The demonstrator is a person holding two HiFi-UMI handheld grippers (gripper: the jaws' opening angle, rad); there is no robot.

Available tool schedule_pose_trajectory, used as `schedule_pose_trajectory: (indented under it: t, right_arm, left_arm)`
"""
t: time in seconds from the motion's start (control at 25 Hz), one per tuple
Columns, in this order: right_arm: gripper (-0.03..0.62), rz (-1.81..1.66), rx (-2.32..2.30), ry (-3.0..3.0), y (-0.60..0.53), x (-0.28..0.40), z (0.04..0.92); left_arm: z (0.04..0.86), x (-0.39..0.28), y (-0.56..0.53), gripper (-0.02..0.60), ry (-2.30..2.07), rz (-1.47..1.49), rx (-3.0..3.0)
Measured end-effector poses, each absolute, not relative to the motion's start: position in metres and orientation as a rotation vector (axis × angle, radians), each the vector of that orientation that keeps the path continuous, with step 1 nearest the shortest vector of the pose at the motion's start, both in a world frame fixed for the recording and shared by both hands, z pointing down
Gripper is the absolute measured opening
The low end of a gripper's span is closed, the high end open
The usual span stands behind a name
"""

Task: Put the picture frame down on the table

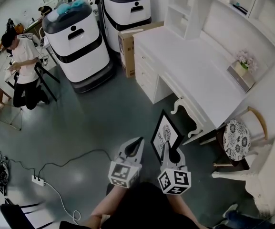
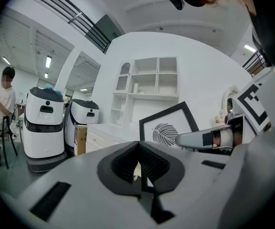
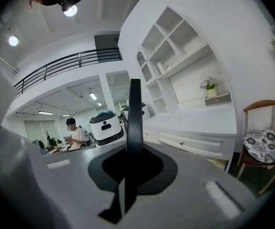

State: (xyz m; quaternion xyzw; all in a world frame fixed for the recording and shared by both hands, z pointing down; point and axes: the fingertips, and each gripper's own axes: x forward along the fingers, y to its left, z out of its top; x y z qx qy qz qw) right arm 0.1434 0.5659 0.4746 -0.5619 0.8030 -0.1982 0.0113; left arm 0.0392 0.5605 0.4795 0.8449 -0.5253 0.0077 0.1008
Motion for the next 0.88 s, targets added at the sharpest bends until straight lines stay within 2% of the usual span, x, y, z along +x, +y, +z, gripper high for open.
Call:
schedule_pose_trajectory:
  t: [0.88]
  right_arm:
    - [0.014,-0.636,-1.841,2.456,0.476,0.147,0.476]
  left_arm:
    - [0.465,0.035,0.455,0.011,-1.505,0.033,2.560]
